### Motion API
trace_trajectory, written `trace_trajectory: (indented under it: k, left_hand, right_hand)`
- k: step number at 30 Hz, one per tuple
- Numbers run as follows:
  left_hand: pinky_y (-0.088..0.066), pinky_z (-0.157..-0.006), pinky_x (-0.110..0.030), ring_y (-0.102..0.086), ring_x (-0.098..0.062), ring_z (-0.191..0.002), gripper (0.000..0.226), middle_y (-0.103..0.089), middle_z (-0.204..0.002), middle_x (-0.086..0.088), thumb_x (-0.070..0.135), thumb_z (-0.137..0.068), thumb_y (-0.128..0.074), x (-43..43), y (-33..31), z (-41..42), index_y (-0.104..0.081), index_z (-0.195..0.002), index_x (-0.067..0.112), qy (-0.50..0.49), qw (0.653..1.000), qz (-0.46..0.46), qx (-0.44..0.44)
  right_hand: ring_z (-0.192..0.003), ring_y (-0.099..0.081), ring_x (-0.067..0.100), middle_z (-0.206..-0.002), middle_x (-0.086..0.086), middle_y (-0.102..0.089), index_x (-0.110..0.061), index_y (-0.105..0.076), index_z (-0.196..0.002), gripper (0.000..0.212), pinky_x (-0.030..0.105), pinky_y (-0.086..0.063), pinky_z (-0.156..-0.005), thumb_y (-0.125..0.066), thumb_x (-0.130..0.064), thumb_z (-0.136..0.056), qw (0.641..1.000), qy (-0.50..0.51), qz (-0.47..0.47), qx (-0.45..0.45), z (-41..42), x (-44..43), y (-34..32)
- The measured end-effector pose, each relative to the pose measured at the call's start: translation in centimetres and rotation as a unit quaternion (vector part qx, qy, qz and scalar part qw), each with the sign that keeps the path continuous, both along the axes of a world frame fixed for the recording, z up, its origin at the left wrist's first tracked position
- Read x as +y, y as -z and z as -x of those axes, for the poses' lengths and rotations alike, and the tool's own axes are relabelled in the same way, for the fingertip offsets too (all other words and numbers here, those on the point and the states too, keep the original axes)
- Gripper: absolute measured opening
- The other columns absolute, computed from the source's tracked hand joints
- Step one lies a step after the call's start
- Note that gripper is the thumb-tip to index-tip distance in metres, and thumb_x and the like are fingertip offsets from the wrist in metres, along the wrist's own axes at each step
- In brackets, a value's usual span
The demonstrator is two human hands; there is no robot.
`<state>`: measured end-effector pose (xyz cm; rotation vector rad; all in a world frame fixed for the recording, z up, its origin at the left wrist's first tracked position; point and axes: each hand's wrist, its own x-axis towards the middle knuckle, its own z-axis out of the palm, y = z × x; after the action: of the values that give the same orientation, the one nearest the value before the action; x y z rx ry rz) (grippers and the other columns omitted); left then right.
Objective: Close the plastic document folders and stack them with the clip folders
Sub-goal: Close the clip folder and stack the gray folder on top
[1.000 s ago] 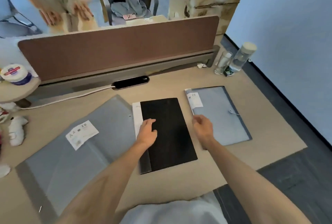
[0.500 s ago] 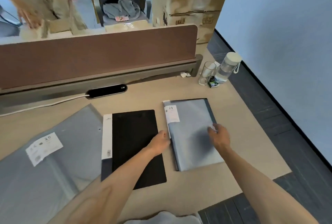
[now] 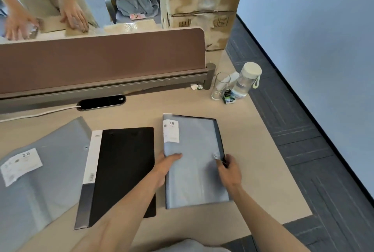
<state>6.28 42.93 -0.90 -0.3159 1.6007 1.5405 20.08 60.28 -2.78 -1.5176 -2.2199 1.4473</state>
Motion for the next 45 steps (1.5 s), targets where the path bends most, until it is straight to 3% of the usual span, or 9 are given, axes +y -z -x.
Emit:
trace_trajectory:
  k: [5, 10, 16, 20, 22, 31, 36, 42, 45]
  left_hand:
    - [-0.056, -0.083, -0.041, -0.069, -0.029, -0.096, 0.038, -0.072, -0.106, -0.011, 0.015, -0.076, -0.075, -5.7, -1.0, 1.4, -0.062, -0.112, 0.016, 0.024, 0.999, -0.011, 0.031]
    - [-0.055, -0.081, -0.040, -0.067, -0.029, -0.097, 0.039, -0.071, -0.105, -0.011, 0.015, -0.076, -0.075, -13.4, -2.0, 3.4, -0.060, -0.112, 0.017, -0.010, 0.998, 0.000, 0.056]
    - [-0.053, -0.071, -0.031, -0.066, -0.022, -0.089, 0.045, -0.067, -0.106, -0.005, 0.008, -0.078, -0.074, -21.5, -1.4, 5.8, -0.054, -0.117, 0.015, -0.085, 0.985, 0.071, 0.133]
    - [-0.051, -0.092, -0.038, -0.060, -0.025, -0.105, 0.067, -0.062, -0.116, -0.004, 0.029, -0.063, -0.077, -25.0, 0.9, 8.0, -0.052, -0.123, 0.011, -0.028, 0.968, 0.185, 0.165]
    - [-0.049, -0.096, -0.042, -0.060, -0.027, -0.107, 0.060, -0.061, -0.119, -0.008, 0.019, -0.069, -0.074, -25.5, 2.1, 8.8, -0.049, -0.123, 0.008, -0.007, 0.974, 0.169, 0.150]
    - [-0.046, -0.079, -0.029, -0.061, -0.024, -0.092, 0.037, -0.063, -0.110, -0.010, 0.004, -0.082, -0.065, -21.0, -0.2, 7.6, -0.054, -0.117, 0.005, 0.034, 0.984, 0.126, 0.125]
    - [-0.046, -0.099, -0.036, -0.060, -0.020, -0.109, 0.062, -0.063, -0.122, 0.000, 0.031, -0.067, -0.071, -14.5, 0.5, 5.3, -0.053, -0.124, 0.017, 0.093, 0.985, 0.099, 0.106]
    - [-0.043, -0.092, -0.032, -0.059, -0.021, -0.106, 0.026, -0.063, -0.116, -0.004, 0.017, -0.092, -0.054, -7.8, 0.0, 3.0, -0.054, -0.119, 0.016, 0.099, 0.991, 0.056, 0.072]
    - [-0.046, -0.085, -0.036, -0.057, -0.020, -0.093, 0.024, -0.066, -0.111, -0.009, 0.022, -0.092, -0.052, -7.3, 1.0, 3.0, -0.058, -0.114, 0.015, 0.090, 0.989, 0.091, 0.078]
  right_hand:
    - [-0.070, -0.055, 0.013, -0.077, -0.001, -0.063, -0.017, -0.062, -0.079, 0.015, 0.023, -0.040, -0.059, -0.059, -0.025, -0.091, 0.998, -0.005, 0.065, 0.019, 1.5, -2.6, -0.7]
    - [-0.081, -0.063, 0.025, -0.083, 0.008, -0.068, -0.009, -0.065, -0.087, 0.024, 0.032, -0.043, -0.065, -0.057, -0.031, -0.091, 0.993, -0.044, 0.103, 0.028, 6.3, -8.4, -0.3]
    - [-0.066, -0.054, 0.021, -0.073, 0.008, -0.060, -0.007, -0.062, -0.077, 0.012, 0.028, -0.039, -0.054, -0.061, -0.017, -0.084, 0.988, -0.080, 0.131, 0.024, 11.7, -17.2, -0.1]
    - [-0.082, -0.060, 0.026, -0.089, 0.010, -0.064, -0.006, -0.065, -0.089, 0.024, 0.032, -0.050, -0.073, -0.056, -0.027, -0.086, 0.991, -0.065, 0.111, -0.040, 13.3, -20.0, 1.4]
    - [-0.092, -0.062, 0.030, -0.100, 0.013, -0.065, -0.008, -0.064, -0.094, 0.030, 0.040, -0.053, -0.085, -0.055, -0.033, -0.080, 0.992, -0.071, 0.089, -0.055, 13.6, -20.3, 2.4]
    - [-0.092, -0.062, 0.031, -0.106, 0.015, -0.063, -0.008, -0.063, -0.105, 0.036, 0.040, -0.055, -0.083, -0.061, -0.027, -0.075, 0.993, -0.077, 0.052, -0.075, 10.6, -16.1, 4.1]
    - [-0.093, -0.061, 0.034, -0.107, 0.017, -0.062, -0.010, -0.060, -0.113, 0.040, 0.039, -0.051, -0.080, -0.059, -0.028, -0.077, 0.990, -0.083, 0.007, -0.111, 7.4, -8.8, 3.5]
    - [-0.086, -0.059, 0.034, -0.099, 0.018, -0.061, -0.015, -0.055, -0.091, 0.016, 0.040, -0.051, -0.078, -0.061, -0.026, -0.081, 0.983, -0.127, -0.012, -0.130, 4.7, -1.5, 2.1]
    - [-0.109, -0.051, 0.035, -0.115, 0.014, -0.055, -0.013, -0.061, -0.099, 0.022, 0.043, -0.048, -0.093, -0.060, -0.025, -0.080, 0.983, -0.141, -0.056, -0.107, 4.7, -0.7, 1.3]
